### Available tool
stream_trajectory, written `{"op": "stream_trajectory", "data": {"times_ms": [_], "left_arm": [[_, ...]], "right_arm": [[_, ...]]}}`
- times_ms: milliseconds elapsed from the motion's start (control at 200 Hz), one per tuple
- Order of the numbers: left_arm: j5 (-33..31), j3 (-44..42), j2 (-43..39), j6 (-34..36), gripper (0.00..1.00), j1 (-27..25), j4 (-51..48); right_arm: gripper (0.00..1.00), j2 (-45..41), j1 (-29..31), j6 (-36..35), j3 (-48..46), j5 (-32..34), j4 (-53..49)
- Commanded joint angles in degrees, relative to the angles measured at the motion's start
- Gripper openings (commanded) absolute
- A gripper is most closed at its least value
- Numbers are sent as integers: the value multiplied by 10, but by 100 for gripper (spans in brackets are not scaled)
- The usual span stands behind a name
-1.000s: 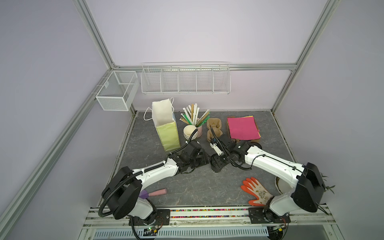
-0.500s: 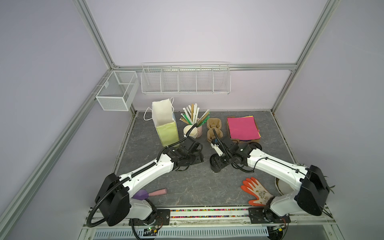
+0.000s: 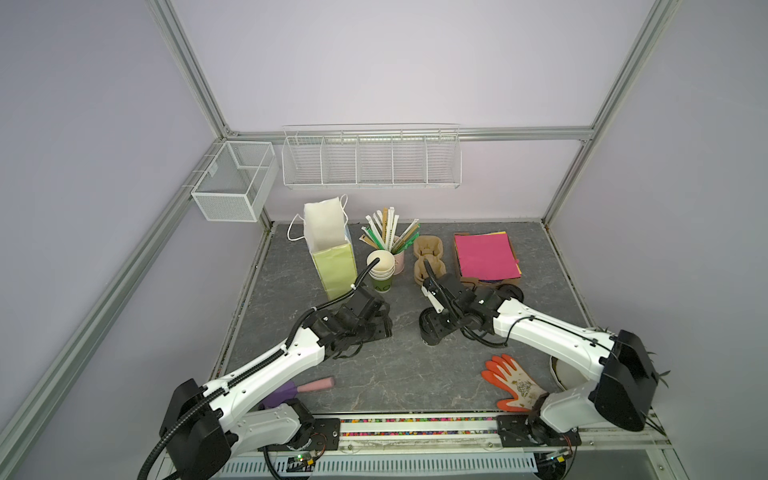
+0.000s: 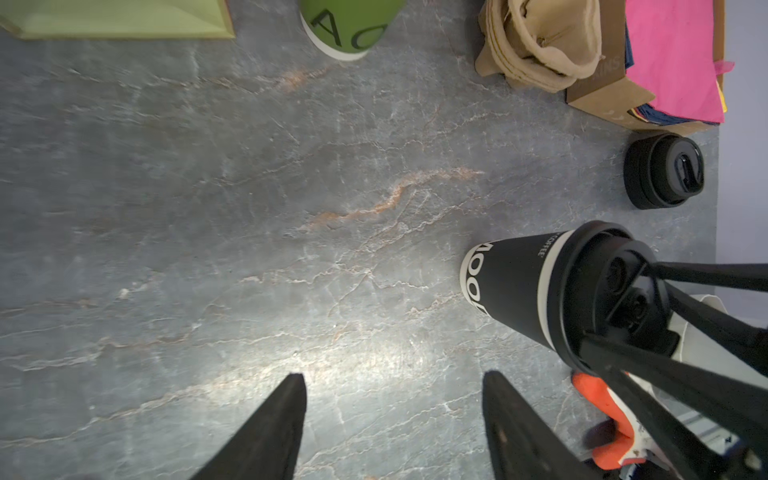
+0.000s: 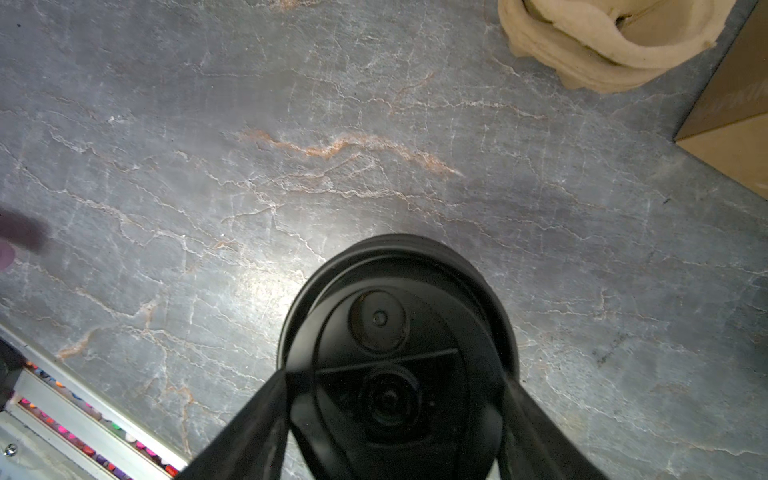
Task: Pack the takeout coffee
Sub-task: 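Open and withdraw the left gripper while the right lifts the lidded cup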
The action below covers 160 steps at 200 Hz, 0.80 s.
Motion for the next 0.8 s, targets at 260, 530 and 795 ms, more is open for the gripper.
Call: {"op": "stream_trajectory", "data": {"times_ms": [260,530,795], "left_arm": [[-86,87,-63,103,70,77,-129],[-87,107,-89,153,72,130,-159],[-120,104,-105,213,75,154,-153]], "right_arm": [[69,17,-25,20,11,-6,-181],[69,-35,-67,31,14,-3,-189],[69,-106,-171,23,5,-7,-202]]}}
